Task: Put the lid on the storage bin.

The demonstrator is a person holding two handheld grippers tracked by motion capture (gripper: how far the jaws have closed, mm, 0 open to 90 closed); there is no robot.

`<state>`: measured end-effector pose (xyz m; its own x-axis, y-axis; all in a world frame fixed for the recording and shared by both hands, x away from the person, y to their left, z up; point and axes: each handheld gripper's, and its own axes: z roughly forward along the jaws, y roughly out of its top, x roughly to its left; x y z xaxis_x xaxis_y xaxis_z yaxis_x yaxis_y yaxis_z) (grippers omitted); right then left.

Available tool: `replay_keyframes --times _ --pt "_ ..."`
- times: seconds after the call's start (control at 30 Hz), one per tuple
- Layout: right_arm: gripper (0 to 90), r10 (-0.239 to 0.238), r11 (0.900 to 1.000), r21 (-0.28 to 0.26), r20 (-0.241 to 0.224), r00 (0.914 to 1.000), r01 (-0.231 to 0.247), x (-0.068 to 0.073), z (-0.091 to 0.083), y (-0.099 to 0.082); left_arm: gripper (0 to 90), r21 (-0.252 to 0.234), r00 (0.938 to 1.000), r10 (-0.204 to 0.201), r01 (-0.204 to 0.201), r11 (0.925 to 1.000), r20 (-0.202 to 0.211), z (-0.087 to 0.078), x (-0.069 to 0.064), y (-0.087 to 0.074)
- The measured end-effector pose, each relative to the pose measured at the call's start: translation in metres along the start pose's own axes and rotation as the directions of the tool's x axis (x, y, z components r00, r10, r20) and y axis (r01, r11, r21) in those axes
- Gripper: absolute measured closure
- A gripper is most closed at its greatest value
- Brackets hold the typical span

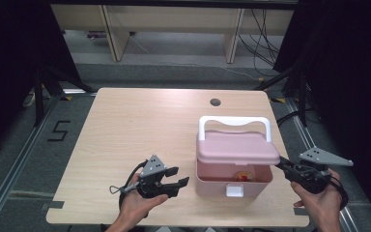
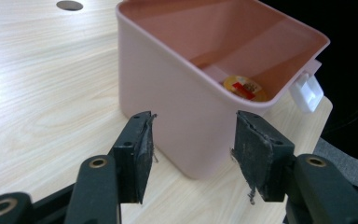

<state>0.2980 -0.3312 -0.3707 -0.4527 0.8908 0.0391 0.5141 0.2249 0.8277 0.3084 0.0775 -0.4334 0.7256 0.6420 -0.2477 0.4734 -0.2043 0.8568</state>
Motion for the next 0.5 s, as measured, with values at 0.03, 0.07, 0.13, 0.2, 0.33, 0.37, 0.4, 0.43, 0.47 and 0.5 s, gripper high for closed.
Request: replay_keyframes --times 0.03,0.07,0.13,0.2,0.33,0.37,0.4,0.43,0.47,0.5 --pt "85.3 0.000 1.0000 0.000 0.000 1.0000 0.000 0.000 0.000 0.000 46.7 0.000 1.0000 0.000 0.000 1.0000 0.000 0.000 0.000 0.000" --pt "85.2 -0.022 0.9997 -0.009 -0.001 0.9997 0.022 -0.001 0.001 -0.001 46.7 0.003 1.0000 -0.006 0.006 1.0000 -0.007 -0.002 0.001 -0.002" --pt "85.3 -0.013 0.9999 -0.004 -0.002 0.9999 0.013 0.001 0.001 -0.005 46.6 0.009 0.9999 -0.005 0.005 0.9999 -0.012 -0.004 0.003 -0.005" --pt "85.2 -0.036 0.9994 0.001 0.000 0.9994 0.036 0.002 0.002 -0.007 46.6 0.007 1.0000 -0.005 0.005 1.0000 -0.006 -0.004 0.006 -0.008" --pt "84.9 -0.042 0.9989 0.022 -0.008 0.9991 0.042 0.003 0.003 -0.009 46.5 0.015 0.9998 -0.016 0.016 0.9998 -0.009 -0.006 0.009 -0.013" --pt "84.7 -0.047 0.9986 0.023 -0.009 0.9989 0.047 0.004 0.003 -0.010 46.6 0.018 0.9998 -0.017 0.017 0.9997 -0.014 -0.007 0.009 -0.013" --pt "84.3 -0.052 0.9982 0.029 -0.010 0.9986 0.053 0.004 0.003 -0.012 46.5 0.018 0.9999 -0.012 0.013 0.9998 -0.010 -0.007 0.010 -0.014" --pt "84.2 -0.060 0.9977 0.031 -0.008 0.9982 0.060 0.004 0.003 -0.013 46.4 0.019 0.9998 -0.015 0.015 0.9997 -0.011 -0.008 0.010 -0.014" --pt "84.2 -0.060 0.9977 0.031 -0.008 0.9982 0.060 0.004 0.003 -0.013 46.4 0.017 0.9997 -0.018 0.018 0.9997 -0.013 -0.008 0.010 -0.015" --pt "84.1 -0.032 0.9985 0.045 -0.023 0.9992 0.033 0.006 0.003 -0.014 46.4 0.016 0.9997 -0.019 0.019 0.9997 -0.013 -0.008 0.010 -0.015"
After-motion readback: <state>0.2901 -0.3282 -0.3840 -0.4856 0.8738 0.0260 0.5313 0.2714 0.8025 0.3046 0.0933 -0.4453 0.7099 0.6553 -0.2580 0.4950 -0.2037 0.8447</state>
